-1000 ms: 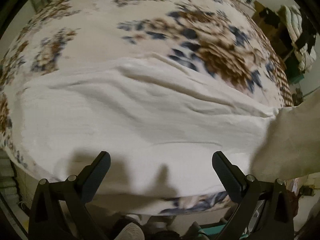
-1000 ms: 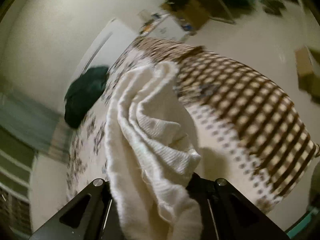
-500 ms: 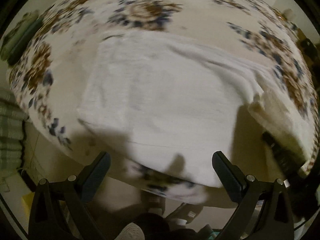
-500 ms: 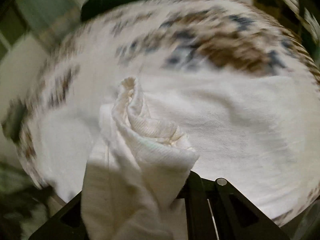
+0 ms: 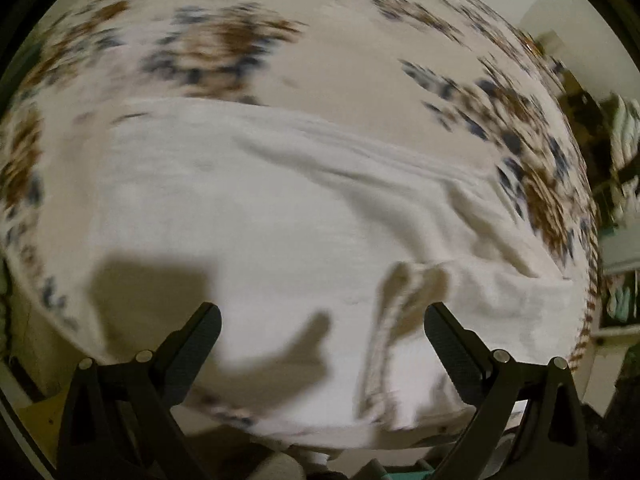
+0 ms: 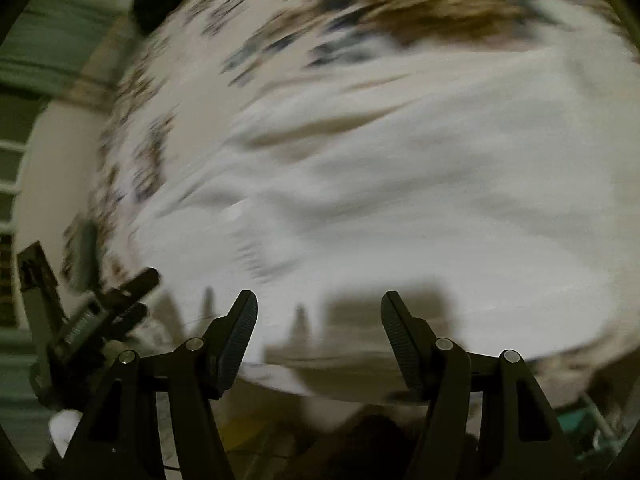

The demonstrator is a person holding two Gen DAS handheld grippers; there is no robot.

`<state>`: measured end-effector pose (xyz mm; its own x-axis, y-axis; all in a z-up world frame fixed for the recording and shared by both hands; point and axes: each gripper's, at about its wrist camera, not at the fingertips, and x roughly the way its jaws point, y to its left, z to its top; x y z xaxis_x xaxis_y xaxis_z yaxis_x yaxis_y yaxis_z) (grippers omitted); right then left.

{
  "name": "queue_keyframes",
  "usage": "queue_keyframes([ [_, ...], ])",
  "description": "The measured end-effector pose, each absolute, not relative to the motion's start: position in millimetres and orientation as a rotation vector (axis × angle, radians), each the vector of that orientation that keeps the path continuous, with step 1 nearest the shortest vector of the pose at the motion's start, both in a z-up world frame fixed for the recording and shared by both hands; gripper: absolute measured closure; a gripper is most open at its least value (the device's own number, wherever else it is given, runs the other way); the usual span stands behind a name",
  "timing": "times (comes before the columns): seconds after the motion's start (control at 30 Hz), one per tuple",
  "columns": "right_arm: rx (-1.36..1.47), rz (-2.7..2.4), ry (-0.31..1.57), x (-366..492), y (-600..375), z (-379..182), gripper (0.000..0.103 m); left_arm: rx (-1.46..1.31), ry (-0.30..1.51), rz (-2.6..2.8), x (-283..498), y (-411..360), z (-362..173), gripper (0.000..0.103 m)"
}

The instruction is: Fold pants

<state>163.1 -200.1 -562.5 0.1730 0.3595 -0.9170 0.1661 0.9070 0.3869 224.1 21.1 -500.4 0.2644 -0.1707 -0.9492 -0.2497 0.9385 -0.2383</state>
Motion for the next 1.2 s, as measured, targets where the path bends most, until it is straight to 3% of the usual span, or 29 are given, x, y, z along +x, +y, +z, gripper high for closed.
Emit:
queue_keyframes([
  [0.13,0.457,0.014,1.398,159,-248,-557,0.036,-0.253,1.341,-0.002,253,-23,-529,0.005],
  [0.17,0.465,-0.006,1.397,161,-257,-552,0.036,-0.229,1.345,-0.021,257,-31,-535,0.026],
  [0.2,0.465,-0.027,1.395,161,-266,-552,0.036,-0.215,1.341,-0.043,260,-37,-538,0.058],
  [0.23,0.458,-0.049,1.387,160,-274,-553,0.036,-0.219,1.323,-0.096,261,-44,-538,0.074],
  [0.27,0.451,-0.069,1.382,159,-280,-553,0.036,-0.199,1.306,-0.115,260,-50,-535,0.079],
  [0.53,0.429,-0.146,1.415,173,-279,-576,0.036,-0.156,1.248,-0.126,268,-43,-525,0.083],
  [0.83,0.262,-0.059,1.551,182,-233,-605,0.041,-0.151,1.280,0.000,222,-34,-495,0.078],
  [0.9,0.195,-0.044,1.580,172,-223,-609,0.041,-0.159,1.299,0.005,203,-41,-492,0.072],
  [1.1,0.094,-0.019,1.641,151,-216,-603,0.041,-0.094,1.463,0.030,171,-64,-545,0.066],
  [1.2,0.099,-0.025,1.575,156,-219,-582,0.041,-0.188,1.462,0.023,165,-50,-554,0.065],
])
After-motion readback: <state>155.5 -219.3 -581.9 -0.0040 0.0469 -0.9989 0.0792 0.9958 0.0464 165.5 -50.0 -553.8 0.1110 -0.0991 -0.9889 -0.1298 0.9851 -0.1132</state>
